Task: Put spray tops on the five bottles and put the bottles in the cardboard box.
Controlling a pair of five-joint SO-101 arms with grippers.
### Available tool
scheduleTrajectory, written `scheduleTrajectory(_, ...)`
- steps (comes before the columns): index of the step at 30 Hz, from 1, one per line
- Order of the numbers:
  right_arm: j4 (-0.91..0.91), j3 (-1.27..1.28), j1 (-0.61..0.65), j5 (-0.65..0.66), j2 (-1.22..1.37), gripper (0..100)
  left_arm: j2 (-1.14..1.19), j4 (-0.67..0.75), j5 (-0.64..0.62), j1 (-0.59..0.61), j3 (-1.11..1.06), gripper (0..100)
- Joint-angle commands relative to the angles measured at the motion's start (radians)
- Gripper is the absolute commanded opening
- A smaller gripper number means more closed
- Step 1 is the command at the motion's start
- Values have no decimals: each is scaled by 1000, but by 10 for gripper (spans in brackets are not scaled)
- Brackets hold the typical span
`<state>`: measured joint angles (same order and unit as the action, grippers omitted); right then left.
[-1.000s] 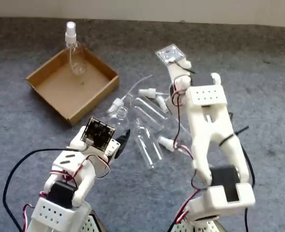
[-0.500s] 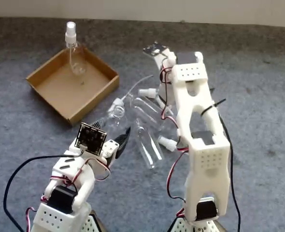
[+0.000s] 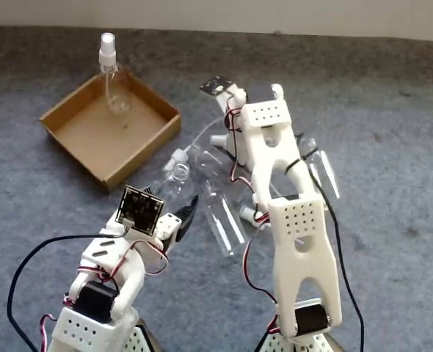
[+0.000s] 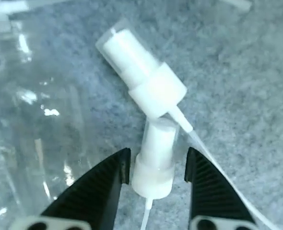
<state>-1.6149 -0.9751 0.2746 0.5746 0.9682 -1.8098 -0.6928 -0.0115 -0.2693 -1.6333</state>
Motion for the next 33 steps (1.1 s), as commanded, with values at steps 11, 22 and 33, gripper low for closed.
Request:
scheduleTrajectory(11,-15,-91,-44,12,-42,33,-8,21,-12,8,7,77)
scheduleTrajectory(22,-153,-415,-113,-132,-182,33,-7,183,-17,-50,-64,77)
scheduleTrajectory(33,-153,-460,-96,-419,-461,33,-7,199,-130,-54,-61,77)
